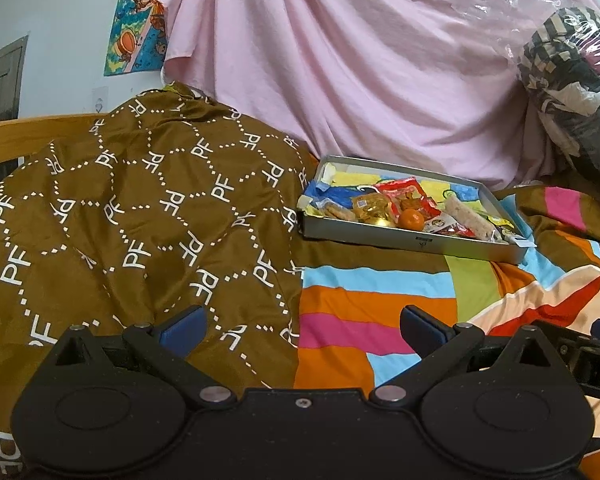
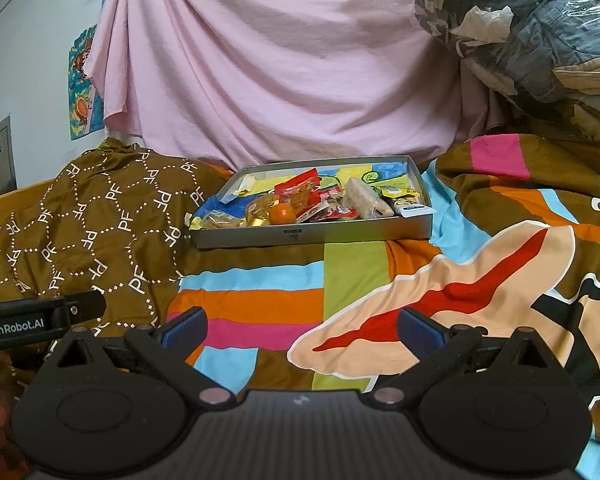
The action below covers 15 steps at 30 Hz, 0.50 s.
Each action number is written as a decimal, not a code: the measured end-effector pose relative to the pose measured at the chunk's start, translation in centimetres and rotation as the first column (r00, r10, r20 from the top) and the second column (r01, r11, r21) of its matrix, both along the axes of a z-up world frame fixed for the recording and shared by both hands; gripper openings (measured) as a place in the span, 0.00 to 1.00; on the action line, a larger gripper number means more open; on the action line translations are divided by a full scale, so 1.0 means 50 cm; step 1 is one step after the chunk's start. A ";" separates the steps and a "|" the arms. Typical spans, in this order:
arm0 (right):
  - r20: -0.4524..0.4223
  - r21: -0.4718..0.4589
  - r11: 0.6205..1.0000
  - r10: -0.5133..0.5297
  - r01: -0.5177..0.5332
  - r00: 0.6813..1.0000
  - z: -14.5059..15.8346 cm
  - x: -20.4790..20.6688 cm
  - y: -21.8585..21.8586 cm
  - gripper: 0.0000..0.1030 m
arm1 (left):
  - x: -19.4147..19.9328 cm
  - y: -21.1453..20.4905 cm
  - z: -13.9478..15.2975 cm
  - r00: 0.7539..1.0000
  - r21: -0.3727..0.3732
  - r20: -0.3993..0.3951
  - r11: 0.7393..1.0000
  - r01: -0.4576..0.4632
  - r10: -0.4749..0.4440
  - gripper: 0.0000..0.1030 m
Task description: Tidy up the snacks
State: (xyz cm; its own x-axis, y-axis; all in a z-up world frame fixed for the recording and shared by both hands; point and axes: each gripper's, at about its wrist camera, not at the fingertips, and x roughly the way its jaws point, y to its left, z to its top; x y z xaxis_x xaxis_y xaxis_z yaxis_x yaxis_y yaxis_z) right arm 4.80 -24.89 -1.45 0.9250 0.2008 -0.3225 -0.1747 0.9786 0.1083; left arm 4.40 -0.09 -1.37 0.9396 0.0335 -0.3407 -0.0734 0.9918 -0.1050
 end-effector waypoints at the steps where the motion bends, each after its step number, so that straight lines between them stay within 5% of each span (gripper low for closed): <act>1: 0.000 0.000 1.000 0.000 0.000 1.000 0.000 0.000 0.000 1.00 | -0.001 0.000 0.000 1.000 -0.002 -0.001 1.000 0.003 -0.003 0.99; 15: -0.004 -0.009 1.000 0.019 -0.019 1.000 -0.001 0.002 0.000 1.00 | -0.001 0.004 -0.002 0.999 -0.010 -0.019 1.000 -0.028 0.028 0.99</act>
State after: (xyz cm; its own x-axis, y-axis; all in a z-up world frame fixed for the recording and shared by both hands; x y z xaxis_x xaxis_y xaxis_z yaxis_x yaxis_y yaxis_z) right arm 4.88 -24.88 -1.51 0.9196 0.2153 -0.3285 -0.1929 0.9761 0.0998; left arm 4.36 0.12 -1.48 0.9316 0.0561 -0.3591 -0.1033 0.9881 -0.1137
